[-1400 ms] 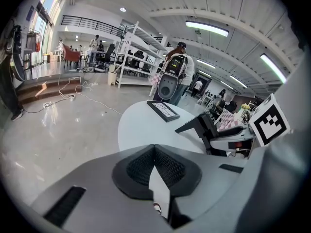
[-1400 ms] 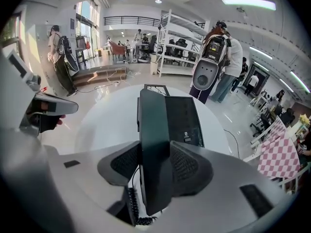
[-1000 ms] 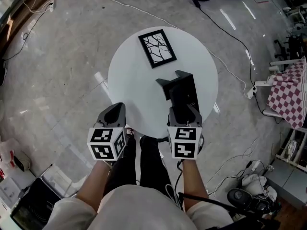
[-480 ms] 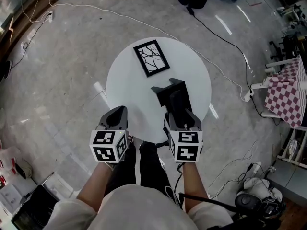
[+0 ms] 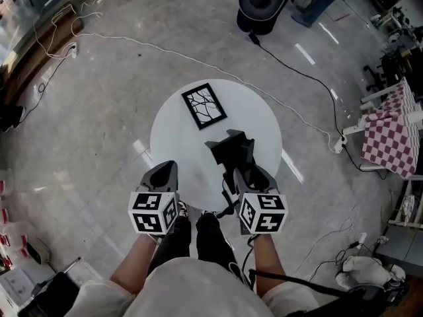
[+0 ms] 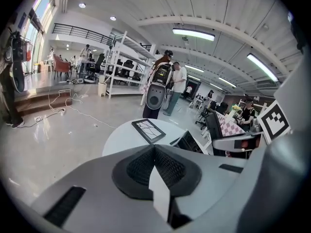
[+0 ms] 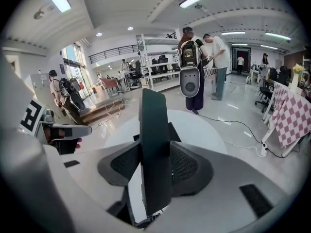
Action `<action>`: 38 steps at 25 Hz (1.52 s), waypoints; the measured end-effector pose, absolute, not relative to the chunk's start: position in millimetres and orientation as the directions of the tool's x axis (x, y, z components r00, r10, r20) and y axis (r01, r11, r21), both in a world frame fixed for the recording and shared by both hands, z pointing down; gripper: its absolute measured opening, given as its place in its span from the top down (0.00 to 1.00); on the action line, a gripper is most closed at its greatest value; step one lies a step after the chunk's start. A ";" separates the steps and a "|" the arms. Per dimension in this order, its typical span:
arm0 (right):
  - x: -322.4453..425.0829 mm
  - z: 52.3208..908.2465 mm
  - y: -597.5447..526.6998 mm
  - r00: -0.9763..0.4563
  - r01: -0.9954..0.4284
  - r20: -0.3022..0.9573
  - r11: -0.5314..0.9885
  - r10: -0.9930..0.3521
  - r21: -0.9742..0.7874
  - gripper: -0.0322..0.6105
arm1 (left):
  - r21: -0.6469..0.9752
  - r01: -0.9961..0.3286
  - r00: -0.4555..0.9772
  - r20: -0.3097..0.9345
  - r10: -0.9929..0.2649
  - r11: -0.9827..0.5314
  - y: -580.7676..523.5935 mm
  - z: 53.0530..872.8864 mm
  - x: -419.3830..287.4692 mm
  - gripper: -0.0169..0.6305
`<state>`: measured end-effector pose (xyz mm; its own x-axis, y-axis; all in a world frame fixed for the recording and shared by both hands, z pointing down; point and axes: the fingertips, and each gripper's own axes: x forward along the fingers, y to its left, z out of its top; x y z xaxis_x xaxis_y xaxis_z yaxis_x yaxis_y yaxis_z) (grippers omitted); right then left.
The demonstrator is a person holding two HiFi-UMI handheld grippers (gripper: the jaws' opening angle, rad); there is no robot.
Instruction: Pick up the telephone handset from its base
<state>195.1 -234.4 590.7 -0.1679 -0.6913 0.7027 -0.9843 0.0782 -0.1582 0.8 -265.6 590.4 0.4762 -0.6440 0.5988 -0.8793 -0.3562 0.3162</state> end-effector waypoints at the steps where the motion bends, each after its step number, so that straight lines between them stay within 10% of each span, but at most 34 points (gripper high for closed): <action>1: 196.1 586.3 -234.9 -0.170 -0.983 0.692 0.076 -0.701 -0.165 0.63 | 0.314 -0.878 0.479 0.593 -0.647 -0.363 -266.8 586.2 2.8 0.95; 38: 250.9 401.8 -268.6 -0.045 -0.975 0.288 -0.021 -0.956 -0.220 0.63 | 0.214 -0.769 0.639 0.221 -0.737 -0.603 -330.8 395.9 67.6 0.95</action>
<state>250.9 -268.6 401.8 -0.0450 -0.9564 0.2884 -0.9752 -0.0206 -0.2204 67.6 -330.8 395.9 0.6391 -0.7366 0.2211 -0.7687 -0.6027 0.2140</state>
